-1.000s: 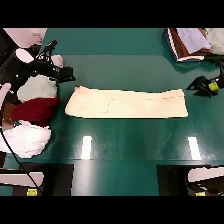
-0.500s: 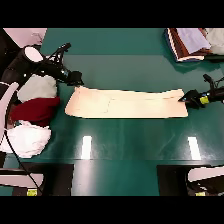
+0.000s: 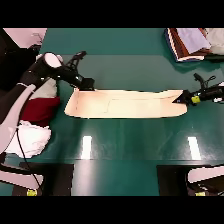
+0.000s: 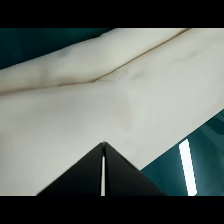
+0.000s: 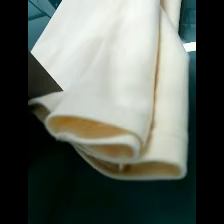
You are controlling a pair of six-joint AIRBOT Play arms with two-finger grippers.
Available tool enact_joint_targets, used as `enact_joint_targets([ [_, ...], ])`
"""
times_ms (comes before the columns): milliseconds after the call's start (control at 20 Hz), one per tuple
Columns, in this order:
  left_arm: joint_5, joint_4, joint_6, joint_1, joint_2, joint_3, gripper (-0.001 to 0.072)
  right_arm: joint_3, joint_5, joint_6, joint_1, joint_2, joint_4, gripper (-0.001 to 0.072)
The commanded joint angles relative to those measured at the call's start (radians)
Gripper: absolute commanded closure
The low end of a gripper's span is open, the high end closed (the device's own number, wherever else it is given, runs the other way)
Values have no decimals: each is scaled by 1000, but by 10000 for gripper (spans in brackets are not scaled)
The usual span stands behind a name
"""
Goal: Fold the shirts.
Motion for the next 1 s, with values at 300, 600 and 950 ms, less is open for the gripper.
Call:
enact_joint_targets([
  [300,111,-76,-1,-236,-306,259,684,348,231,240,161,159,17,703],
  [600,128,-103,-2,-318,-424,381,684,595,218,293,400,157,15,703],
  [950,132,-97,-3,-309,-428,387,684,716,174,307,542,130,7,703],
])
